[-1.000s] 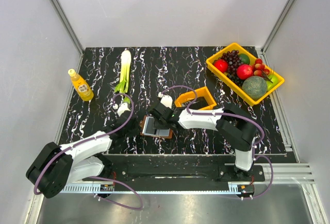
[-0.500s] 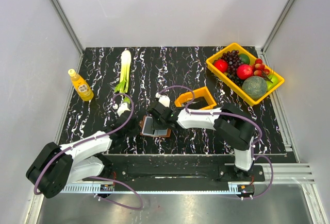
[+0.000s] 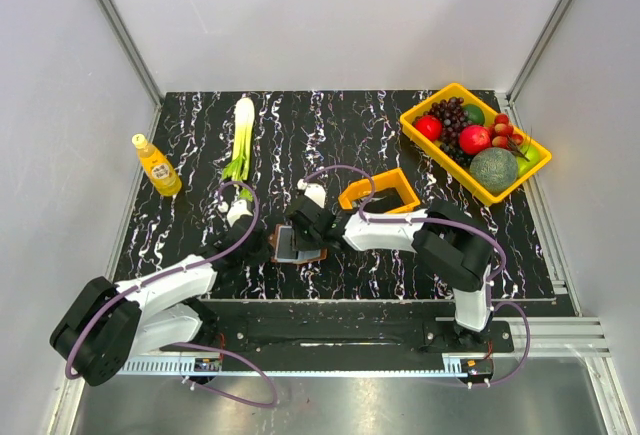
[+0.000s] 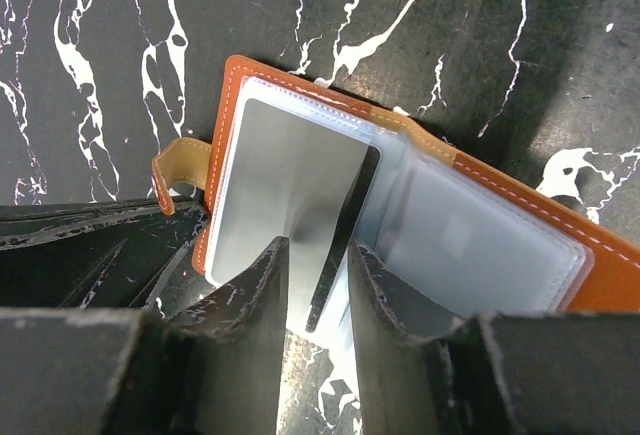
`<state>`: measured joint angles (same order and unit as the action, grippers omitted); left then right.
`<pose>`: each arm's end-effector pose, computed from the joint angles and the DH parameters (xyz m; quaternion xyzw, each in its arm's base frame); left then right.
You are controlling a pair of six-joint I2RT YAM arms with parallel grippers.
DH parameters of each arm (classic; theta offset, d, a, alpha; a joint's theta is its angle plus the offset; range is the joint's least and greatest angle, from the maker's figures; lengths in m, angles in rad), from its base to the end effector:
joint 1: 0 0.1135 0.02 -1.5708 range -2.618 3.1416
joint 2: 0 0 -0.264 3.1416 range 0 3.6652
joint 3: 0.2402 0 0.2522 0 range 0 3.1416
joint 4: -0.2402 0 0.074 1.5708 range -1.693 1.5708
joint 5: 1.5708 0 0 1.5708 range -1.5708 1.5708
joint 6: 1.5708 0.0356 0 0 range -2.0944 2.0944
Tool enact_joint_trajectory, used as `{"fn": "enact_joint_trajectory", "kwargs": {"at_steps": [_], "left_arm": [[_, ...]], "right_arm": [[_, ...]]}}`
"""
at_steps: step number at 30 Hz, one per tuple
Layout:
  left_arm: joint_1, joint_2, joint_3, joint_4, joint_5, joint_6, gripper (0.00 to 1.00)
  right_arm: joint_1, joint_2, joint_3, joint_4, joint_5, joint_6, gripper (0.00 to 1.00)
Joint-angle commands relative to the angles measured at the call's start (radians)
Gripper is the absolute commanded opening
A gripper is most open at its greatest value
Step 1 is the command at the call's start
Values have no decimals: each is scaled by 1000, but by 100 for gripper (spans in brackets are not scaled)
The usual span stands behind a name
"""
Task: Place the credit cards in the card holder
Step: Insert the credit card into the card holder.
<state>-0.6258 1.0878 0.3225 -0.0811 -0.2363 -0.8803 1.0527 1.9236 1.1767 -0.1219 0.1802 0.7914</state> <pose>0.1569 -0.1031 0.1395 -0.1593 0.9158 -0.1602 0.3321 0.2047 0.3462 0.1556 -0.0912 0.9313 0.2218 0.2742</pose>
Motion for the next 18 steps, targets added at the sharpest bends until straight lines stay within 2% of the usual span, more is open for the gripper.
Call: {"fn": "enact_joint_trajectory", "kwargs": {"at_steps": [1, 8, 12, 18], "left_arm": [[-3, -8, -19, -3, 20, 9, 0], [-3, -8, -17, 4, 23, 12, 0], [-3, -19, -16, -14, 9, 7, 0], [-3, -49, -19, -37, -15, 0, 0]], "right_arm": [[3, -9, -29, 85, 11, -43, 33], [-3, -29, -83, 225, -50, -78, 32], [-13, -34, -65, 134, 8, -44, 36], [-29, -130, -100, 130, 54, -70, 41]]}}
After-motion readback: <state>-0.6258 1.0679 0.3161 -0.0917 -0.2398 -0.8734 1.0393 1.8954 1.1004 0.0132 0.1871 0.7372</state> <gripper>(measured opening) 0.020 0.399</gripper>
